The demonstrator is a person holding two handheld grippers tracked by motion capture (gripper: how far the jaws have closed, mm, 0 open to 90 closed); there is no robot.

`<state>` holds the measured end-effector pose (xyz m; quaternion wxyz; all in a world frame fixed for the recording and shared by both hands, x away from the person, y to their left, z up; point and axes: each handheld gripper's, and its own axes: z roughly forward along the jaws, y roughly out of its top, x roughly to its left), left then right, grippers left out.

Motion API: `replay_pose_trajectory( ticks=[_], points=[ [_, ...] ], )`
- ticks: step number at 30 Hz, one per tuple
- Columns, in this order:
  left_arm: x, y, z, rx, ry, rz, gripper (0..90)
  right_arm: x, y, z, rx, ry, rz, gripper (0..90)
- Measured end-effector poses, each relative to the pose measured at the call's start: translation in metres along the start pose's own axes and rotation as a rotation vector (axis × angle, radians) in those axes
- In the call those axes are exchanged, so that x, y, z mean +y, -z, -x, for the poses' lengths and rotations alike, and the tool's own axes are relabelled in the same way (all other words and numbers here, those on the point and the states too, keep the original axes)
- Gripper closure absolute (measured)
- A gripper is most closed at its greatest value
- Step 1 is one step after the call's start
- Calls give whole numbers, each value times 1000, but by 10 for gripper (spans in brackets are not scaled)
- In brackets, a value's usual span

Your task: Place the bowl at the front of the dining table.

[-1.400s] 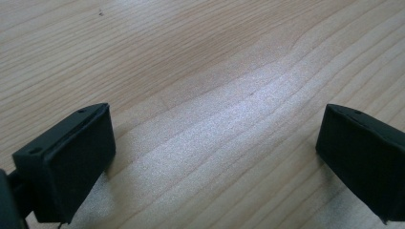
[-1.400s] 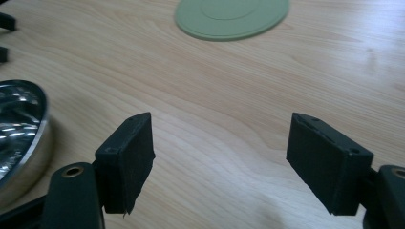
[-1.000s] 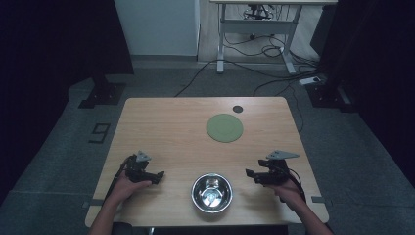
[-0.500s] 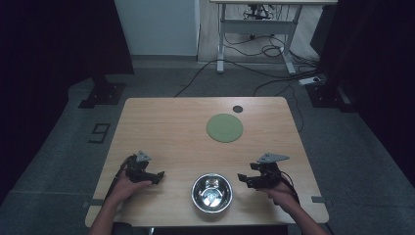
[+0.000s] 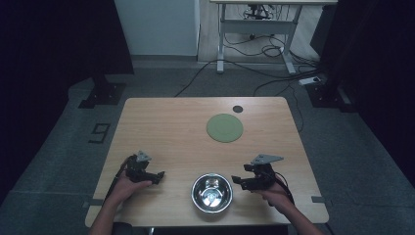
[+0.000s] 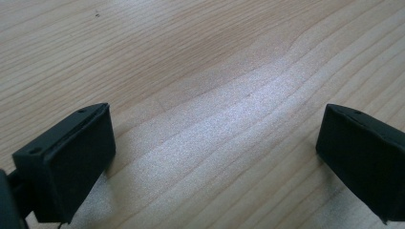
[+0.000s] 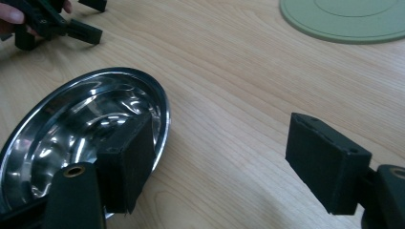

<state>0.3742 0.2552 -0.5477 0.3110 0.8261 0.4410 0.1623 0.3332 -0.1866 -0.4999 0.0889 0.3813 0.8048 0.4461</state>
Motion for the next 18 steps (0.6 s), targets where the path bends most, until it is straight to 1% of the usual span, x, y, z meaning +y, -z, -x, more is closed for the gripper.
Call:
replay_pose_trajectory(
  ticks=[9, 13, 18],
  points=[
    [0, 0, 0, -1, -1, 0, 0, 1, -3, -5, 8, 9, -5, 250],
    [0, 0, 0, -1, -1, 0, 0, 2, -3, -6, 8, 5, 0, 250],
    [0, 0, 0, -2, -1, 0, 0, 5, -6, -11, 24, 14, -6, 250]
  ],
)
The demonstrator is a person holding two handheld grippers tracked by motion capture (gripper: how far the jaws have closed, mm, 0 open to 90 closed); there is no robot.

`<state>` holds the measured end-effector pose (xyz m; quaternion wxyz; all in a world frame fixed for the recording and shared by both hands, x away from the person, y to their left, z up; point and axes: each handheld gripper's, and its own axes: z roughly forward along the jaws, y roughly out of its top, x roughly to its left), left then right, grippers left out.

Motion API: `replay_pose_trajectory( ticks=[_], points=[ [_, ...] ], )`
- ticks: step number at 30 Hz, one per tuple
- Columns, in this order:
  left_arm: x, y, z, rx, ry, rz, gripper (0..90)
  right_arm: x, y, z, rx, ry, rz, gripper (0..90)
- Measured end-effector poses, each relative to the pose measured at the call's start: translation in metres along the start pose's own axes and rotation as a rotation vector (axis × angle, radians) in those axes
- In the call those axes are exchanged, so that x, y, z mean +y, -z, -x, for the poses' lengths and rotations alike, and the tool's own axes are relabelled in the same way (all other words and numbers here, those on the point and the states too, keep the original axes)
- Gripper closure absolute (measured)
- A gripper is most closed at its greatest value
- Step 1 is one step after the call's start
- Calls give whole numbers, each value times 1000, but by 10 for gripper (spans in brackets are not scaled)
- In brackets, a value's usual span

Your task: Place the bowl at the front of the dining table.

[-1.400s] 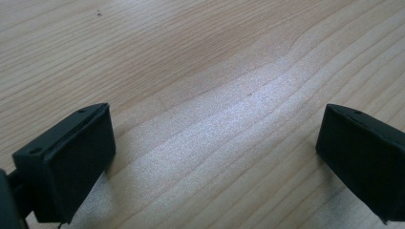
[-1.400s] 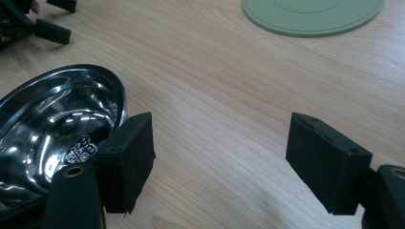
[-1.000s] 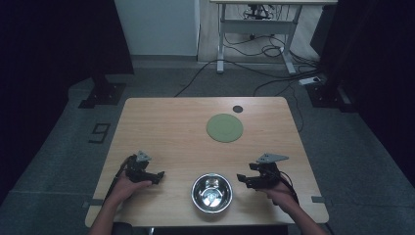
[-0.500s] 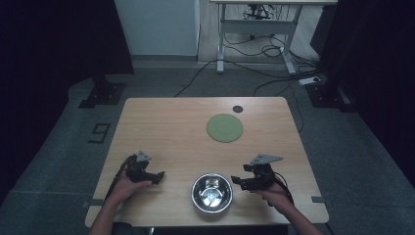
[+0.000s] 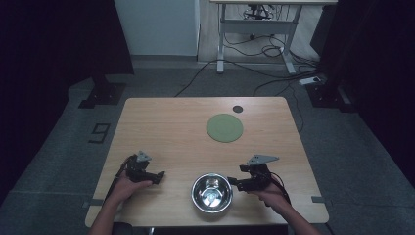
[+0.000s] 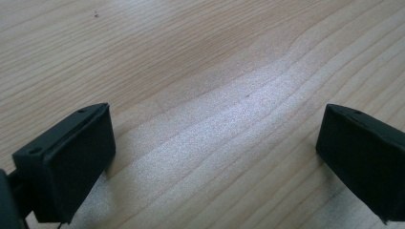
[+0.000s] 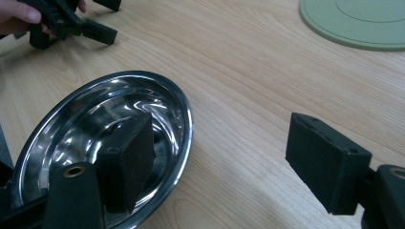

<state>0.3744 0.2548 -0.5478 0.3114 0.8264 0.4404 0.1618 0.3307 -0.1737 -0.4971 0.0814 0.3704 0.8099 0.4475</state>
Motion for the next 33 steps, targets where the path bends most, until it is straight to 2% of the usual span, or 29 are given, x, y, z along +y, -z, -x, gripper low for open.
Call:
replay_pose_trajectory(
  ticks=[10, 24, 27, 29, 33],
  points=[
    [0, 0, 0, 0, 0, 1, 0, 3, -7, -8, 11, 10, -14, 248],
    [0, 0, 0, 0, -1, 1, 0, 2, -21, -15, 20, 32, -63, 270],
    [0, 0, 0, 0, 0, 1, 0, 1, -26, -16, 21, 42, -88, 273],
    [0, 0, 1, 0, 0, 3, 0, 2, -29, -16, 30, 24, -98, 275],
    [0, 0, 1, 0, 0, 3, 0, 5, -37, -15, 27, 21, -117, 279]
  ],
)
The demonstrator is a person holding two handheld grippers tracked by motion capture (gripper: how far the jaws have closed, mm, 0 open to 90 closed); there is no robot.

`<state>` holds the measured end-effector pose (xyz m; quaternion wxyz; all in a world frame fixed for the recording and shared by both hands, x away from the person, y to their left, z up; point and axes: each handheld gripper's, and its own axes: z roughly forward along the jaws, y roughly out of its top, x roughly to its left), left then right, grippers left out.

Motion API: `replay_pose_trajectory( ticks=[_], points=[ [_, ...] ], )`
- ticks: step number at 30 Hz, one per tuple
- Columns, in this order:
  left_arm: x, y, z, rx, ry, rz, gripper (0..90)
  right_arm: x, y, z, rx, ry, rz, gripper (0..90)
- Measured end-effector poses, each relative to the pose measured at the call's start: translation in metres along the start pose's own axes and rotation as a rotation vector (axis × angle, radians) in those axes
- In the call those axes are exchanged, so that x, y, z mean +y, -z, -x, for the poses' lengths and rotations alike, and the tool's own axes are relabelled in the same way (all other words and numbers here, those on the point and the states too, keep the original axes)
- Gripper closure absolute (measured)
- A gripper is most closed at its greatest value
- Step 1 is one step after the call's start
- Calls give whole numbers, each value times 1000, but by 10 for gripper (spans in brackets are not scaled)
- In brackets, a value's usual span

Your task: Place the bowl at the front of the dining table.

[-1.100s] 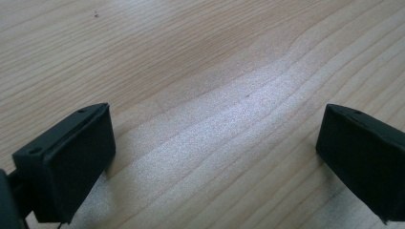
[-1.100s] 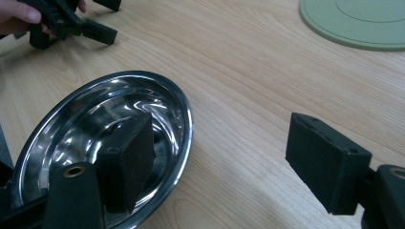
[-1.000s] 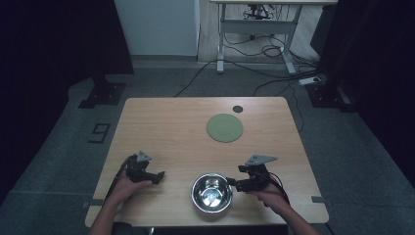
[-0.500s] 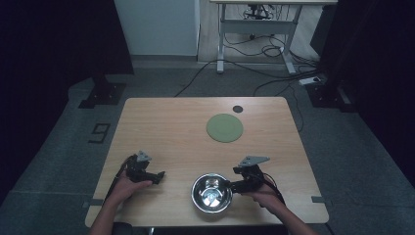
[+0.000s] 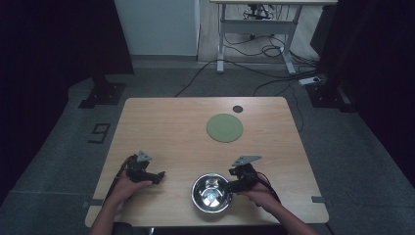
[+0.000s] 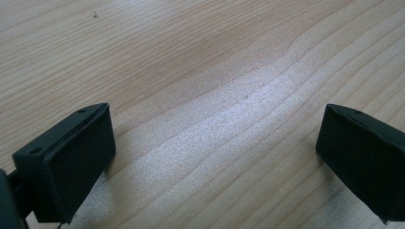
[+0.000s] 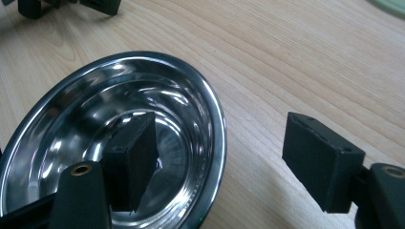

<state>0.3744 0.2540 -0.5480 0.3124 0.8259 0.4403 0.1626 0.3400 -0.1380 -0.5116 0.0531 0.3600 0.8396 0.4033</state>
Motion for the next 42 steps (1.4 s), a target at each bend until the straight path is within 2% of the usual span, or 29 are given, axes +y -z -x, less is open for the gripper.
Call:
replay_pose_trajectory(
  ticks=[11, 16, 17, 20, 25, 28, 29, 31, 34, 35, 38, 42],
  points=[
    [0, 0, 0, -3, -4, 0, 0, 1, -15, 1, -13, 12, -74, 303],
    [0, 0, 0, -3, -4, 0, 0, 2, -22, 0, -17, 19, -111, 357],
    [0, 0, 0, -3, -4, -1, 0, 2, -24, 0, -20, 28, -122, 399],
    [0, 0, 0, -3, -4, -1, 0, 2, -26, -2, -21, 34, -134, 448],
    [0, 0, 0, -3, -4, 0, 0, 0, -30, -2, -20, 19, -158, 539],
    [0, 0, 0, -3, -4, 0, 0, 0, -30, -1, -14, 17, -153, 569],
    [0, 0, 0, -3, -4, 0, 0, -1, -30, -1, -6, 18, -153, 611],
    [0, 0, 0, -3, -4, 0, 0, 0, -30, -1, -1, 16, -156, 629],
    [0, 0, 0, -3, -4, 0, 0, 0, -31, -1, 17, 7, -161, 702],
    [0, 0, 0, -3, -4, 0, 0, 0, -32, 1, 41, -9, -167, 747],
    [0, 0, 0, -3, -4, 0, 0, 0, -32, 1, 57, -25, -168, 793],
    [0, 0, 0, -3, -4, 0, 0, 0, -30, 3, 84, -75, -160, 847]
  ],
)
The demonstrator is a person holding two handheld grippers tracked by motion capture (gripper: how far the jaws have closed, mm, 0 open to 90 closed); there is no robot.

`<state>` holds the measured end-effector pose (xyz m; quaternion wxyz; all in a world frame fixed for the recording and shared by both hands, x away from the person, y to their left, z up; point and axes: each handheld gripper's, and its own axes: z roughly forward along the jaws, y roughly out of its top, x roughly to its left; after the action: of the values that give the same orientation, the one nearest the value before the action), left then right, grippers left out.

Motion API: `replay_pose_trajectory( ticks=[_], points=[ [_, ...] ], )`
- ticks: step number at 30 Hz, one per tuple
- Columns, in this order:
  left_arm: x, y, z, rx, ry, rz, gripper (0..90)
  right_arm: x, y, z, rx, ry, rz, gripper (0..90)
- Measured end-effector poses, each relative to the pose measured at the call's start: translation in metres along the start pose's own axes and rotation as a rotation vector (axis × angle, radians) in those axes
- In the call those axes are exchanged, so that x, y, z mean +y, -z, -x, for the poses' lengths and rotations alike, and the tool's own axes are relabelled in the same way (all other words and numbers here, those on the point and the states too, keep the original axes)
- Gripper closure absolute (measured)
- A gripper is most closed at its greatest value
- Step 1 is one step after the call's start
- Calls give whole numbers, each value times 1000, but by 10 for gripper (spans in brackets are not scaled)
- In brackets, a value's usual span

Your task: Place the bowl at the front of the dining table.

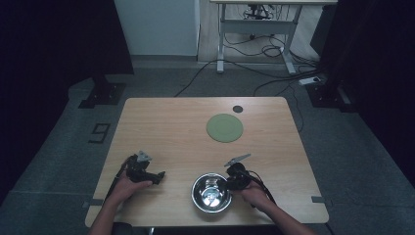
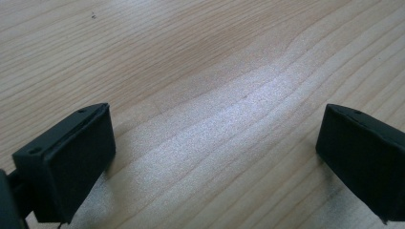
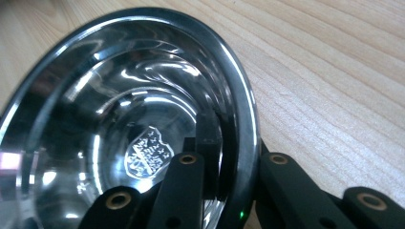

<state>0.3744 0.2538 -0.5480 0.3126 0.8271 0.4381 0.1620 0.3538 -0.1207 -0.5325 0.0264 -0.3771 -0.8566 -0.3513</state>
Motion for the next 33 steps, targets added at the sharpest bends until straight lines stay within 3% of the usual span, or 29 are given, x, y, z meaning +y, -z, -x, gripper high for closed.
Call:
replay_pose_trajectory(
  ticks=[3, 14, 24, 33],
  points=[
    [0, 0, 0, 0, 0, 1, 0, 0, 4, 5, 32, -56, 18, 865],
    [0, 0, 0, 0, 0, 0, 0, 1, 15, 12, 19, -88, 55, 862],
    [0, 0, 0, -1, -1, 0, 0, 3, 31, 20, 32, -124, 125, 862],
    [0, 0, 0, -3, -2, -1, 0, 4, 45, 29, 13, -156, 185, 859]
  ],
)
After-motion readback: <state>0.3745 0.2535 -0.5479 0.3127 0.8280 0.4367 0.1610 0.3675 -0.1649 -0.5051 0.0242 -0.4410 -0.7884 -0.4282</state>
